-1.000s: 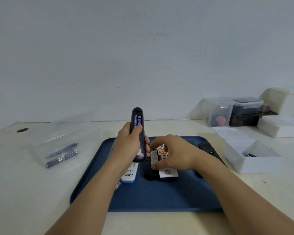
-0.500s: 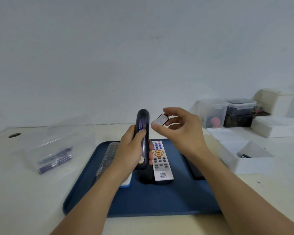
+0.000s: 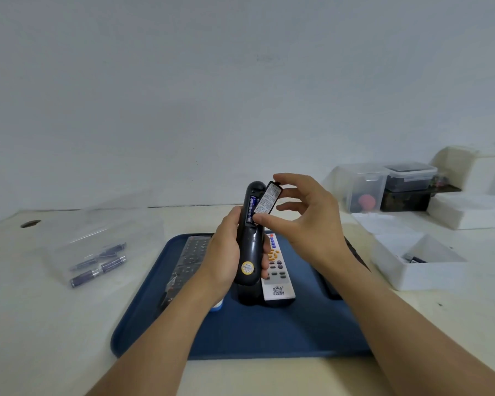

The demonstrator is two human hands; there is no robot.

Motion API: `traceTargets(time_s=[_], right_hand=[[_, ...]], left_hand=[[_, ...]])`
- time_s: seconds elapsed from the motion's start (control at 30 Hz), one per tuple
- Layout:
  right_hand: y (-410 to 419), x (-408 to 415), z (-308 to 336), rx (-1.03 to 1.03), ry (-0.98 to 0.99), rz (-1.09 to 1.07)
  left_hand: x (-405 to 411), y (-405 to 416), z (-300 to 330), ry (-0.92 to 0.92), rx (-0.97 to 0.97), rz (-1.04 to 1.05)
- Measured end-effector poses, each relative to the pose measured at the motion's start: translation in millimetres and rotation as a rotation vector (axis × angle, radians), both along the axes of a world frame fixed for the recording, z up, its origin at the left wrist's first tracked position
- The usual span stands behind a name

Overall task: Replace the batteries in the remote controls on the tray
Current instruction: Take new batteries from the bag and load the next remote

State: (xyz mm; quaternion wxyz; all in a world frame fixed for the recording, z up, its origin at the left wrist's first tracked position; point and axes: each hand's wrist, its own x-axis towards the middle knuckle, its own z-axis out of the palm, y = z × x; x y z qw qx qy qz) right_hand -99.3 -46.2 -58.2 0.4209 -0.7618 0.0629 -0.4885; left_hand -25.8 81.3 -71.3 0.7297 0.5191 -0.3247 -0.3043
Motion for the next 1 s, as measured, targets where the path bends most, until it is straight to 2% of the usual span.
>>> traceTargets(time_s=[0.23,0.37,0.5,0.6,0.7,0.8,0.9,1.0], right_hand=[[-2,-2,3,0.018,-0.066,-0.073],[0,2,-1,-0.006,0.093,-0.137],[3,1,1,0.229,0.206,-0.090],[0,-1,1,0.383,0.225,0.026],[5,-3,6,0.670,0.313,0.325],[10,-7,13,0.936,0.334,0.600],[14,-10,17,1.035,0.316,0.727],[15,-13,18,1.007,0.330,0.725]], left_hand=[[3,0,-3,-0.010,0.060,-0.009],[5,-2,-5,-0.090,0.082,0.019],[6,-2,-7,-0.139,0.062,0.086],[8,-2,-6,-0.174,0.044,0.130],[7,-2,-8,-0.302,0.045,0.164],[4,-2,-9,-0.345,0.020,0.145],[2,-1,-9,-0.401,0.022,0.128],[3,0,-10,-0.442,0.036,0.128]])
